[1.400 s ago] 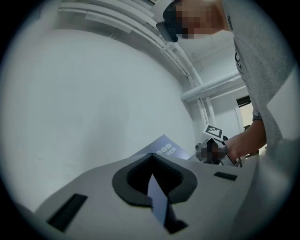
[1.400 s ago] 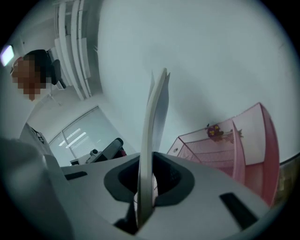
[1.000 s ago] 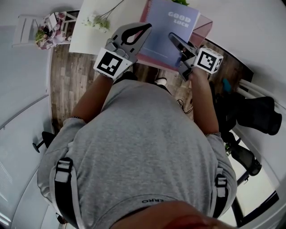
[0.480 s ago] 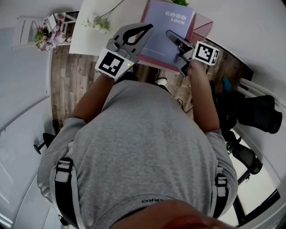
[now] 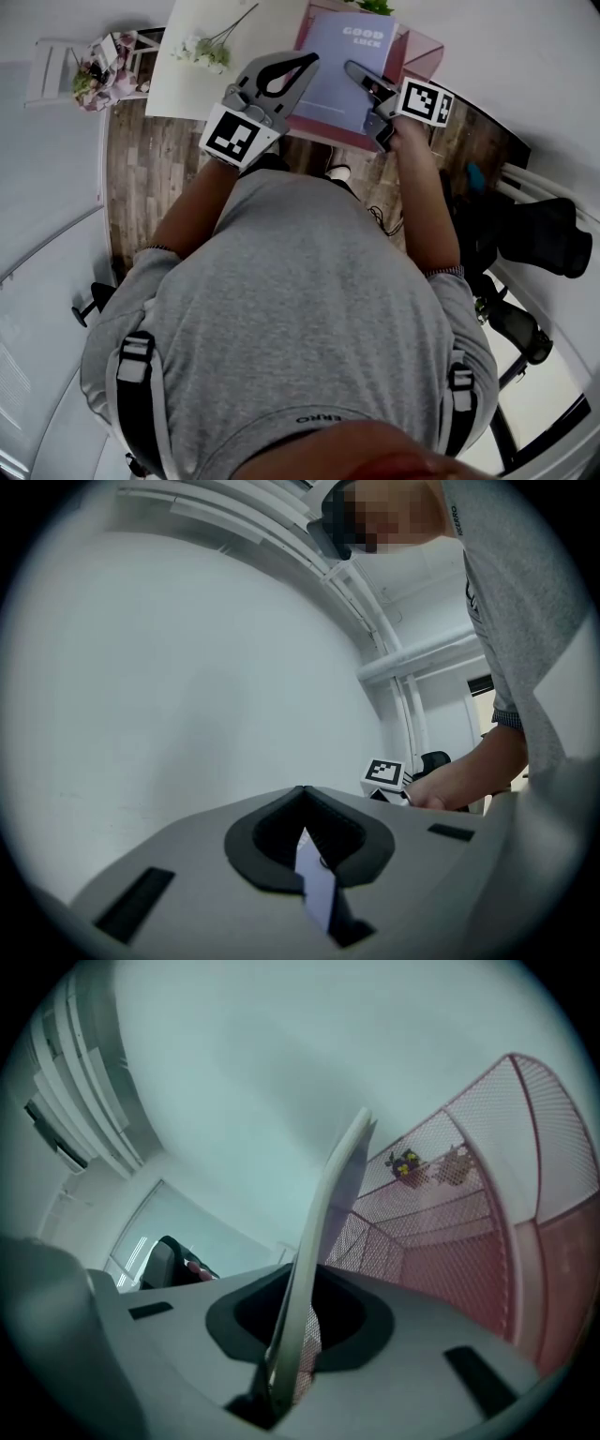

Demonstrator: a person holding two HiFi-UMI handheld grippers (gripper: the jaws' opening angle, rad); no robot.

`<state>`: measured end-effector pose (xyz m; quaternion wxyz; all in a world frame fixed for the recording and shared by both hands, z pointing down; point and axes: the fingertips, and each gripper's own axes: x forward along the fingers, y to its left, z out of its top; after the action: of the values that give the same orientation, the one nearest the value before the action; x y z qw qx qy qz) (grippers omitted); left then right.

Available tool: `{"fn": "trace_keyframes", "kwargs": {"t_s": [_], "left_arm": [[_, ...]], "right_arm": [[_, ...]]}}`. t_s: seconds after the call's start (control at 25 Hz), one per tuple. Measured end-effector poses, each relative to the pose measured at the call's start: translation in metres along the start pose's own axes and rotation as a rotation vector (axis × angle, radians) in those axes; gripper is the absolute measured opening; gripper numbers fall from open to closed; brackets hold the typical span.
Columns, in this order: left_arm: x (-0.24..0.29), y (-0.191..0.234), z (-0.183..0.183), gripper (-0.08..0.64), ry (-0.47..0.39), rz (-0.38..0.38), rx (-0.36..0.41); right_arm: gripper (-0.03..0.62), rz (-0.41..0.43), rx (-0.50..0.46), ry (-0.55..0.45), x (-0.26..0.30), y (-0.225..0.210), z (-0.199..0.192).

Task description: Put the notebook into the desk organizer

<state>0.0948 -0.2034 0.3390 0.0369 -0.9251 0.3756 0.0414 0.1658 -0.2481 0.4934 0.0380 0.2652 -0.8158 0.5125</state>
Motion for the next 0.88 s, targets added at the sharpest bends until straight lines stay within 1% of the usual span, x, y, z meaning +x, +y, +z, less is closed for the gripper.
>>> {"fn": "trace_keyframes", "kwargs": {"t_s": [0.08,0.16,0.32,0.52,0.6,0.68,0.88], "left_arm": [[0.000,0.000,0.001,0.018,-0.004,-0.001,0.006],[-0.001,0.000,0.002,0.018,-0.006,-0.001,0.008],[-0.003,-0.001,0.000,0.018,-0.007,0.002,0.001],[-0.003,0.000,-0.002,0.018,-0.007,-0.004,-0.005],[-0.001,0.001,-0.001,0.018,-0.010,-0.009,-0.010],[0.000,0.001,0.001,0.018,-0.011,-0.017,-0.013],[0.000,-0.001,-0.001,0.018,-0.012,-0.038,-0.011]], "right_arm": [[0.059,0.001,-0.014,0.011,0.006,0.002,0.000],[0.064,-0.018,-0.028,0.020,0.008,0.000,-0.001],[0.065,-0.061,-0.025,0.008,0.007,-0.007,0.002],[0.098,-0.188,-0.149,0.040,0.008,-0.015,0.000],[0.113,-0.229,-0.177,0.047,0.008,-0.017,0.000],[0.127,-0.266,-0.202,0.046,0.008,-0.018,0.000],[0.167,-0.368,-0.309,0.035,0.008,-0.017,0.001]]}}
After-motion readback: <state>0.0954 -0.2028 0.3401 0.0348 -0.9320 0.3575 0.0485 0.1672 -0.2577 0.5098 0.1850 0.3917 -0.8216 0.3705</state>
